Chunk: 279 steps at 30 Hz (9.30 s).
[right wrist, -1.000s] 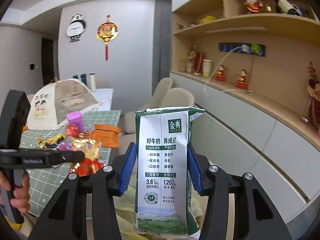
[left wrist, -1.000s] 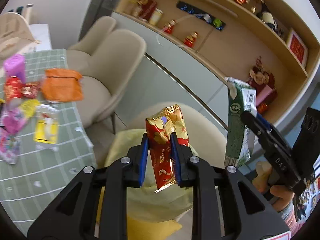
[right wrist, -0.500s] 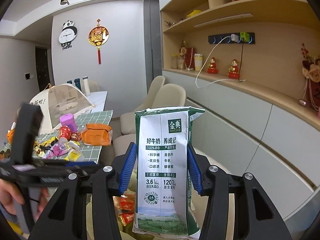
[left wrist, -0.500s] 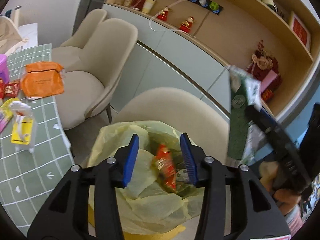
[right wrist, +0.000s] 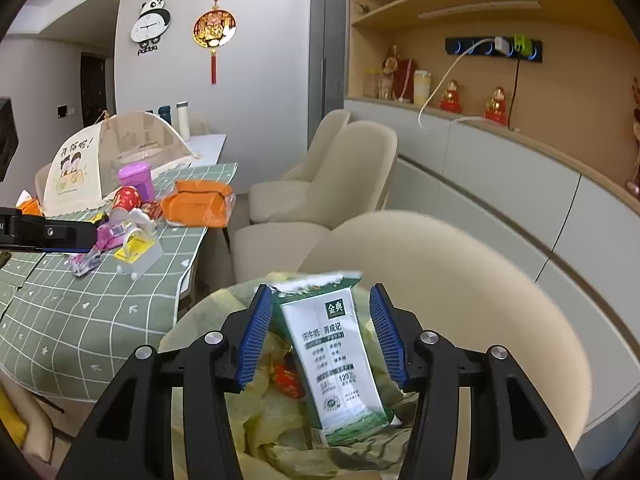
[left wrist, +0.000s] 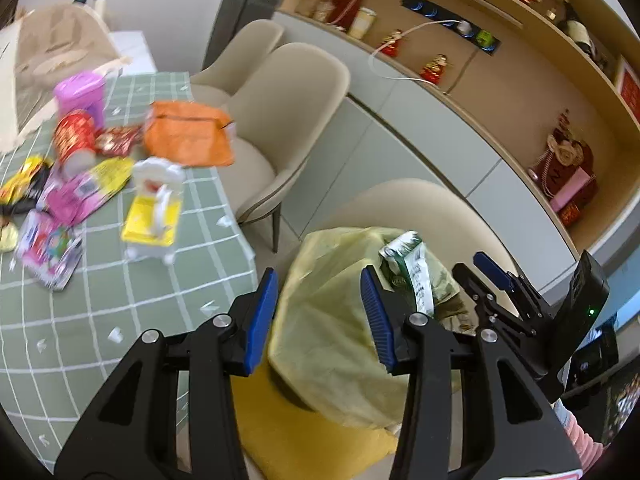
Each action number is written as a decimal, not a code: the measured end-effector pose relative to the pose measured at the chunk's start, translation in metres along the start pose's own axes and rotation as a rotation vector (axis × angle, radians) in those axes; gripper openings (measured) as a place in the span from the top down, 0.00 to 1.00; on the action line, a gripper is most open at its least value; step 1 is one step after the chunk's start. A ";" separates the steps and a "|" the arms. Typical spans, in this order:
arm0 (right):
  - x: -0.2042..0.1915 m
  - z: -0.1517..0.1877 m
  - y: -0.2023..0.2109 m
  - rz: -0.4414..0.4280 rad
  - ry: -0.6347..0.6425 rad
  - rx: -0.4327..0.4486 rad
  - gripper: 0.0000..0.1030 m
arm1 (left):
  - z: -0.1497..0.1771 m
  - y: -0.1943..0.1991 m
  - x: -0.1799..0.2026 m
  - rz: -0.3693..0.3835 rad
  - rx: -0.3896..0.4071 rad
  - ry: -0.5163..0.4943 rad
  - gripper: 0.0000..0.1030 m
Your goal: Collect trash
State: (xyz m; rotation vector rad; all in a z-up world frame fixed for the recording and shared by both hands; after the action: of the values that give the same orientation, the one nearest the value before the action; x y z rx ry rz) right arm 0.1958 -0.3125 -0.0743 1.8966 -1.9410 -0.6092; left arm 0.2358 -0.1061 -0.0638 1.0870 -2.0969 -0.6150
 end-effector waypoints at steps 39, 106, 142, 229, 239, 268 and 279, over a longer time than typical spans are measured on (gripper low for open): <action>-0.127 -0.066 -0.108 -0.065 -0.148 -0.165 0.44 | -0.154 -0.160 -0.234 -0.281 -0.126 -0.032 0.57; -0.429 0.053 -0.135 -0.450 0.337 -0.447 0.44 | 0.079 0.183 -0.433 -0.385 -0.002 0.348 0.90; -0.380 -0.019 -0.061 -0.348 0.295 -0.313 0.90 | 0.032 0.195 -0.378 -0.360 0.107 0.281 0.89; 0.014 -0.004 0.001 -0.175 -0.093 -0.175 0.90 | -0.022 -0.056 0.079 0.059 -0.116 -0.156 0.63; -0.019 0.060 -0.051 -0.149 0.050 -0.413 0.90 | -0.008 0.004 -0.002 -0.083 -0.052 -0.025 0.63; -0.153 -0.070 -0.056 -0.205 0.068 -0.168 0.61 | -0.009 0.078 -0.201 -0.283 0.068 0.162 0.63; -0.240 -0.118 -0.205 -0.333 0.227 -0.244 0.59 | -0.057 0.062 -0.263 -0.207 0.083 0.159 0.63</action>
State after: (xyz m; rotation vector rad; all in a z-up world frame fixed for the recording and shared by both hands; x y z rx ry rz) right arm 0.4399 -0.0806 -0.0745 2.0421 -1.3583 -0.6556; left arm 0.3562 0.1424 -0.0789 1.3661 -1.9027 -0.5231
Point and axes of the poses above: each gripper's, at about its wrist camera, not at the fingertips, and y roughly against the way its jaws point, x to its right, z to its underside, the point moved 8 cm from there along -y, roughly the way its jaws point, and after that the axes turned 4 degrees about -y, right-handed, at the moved point
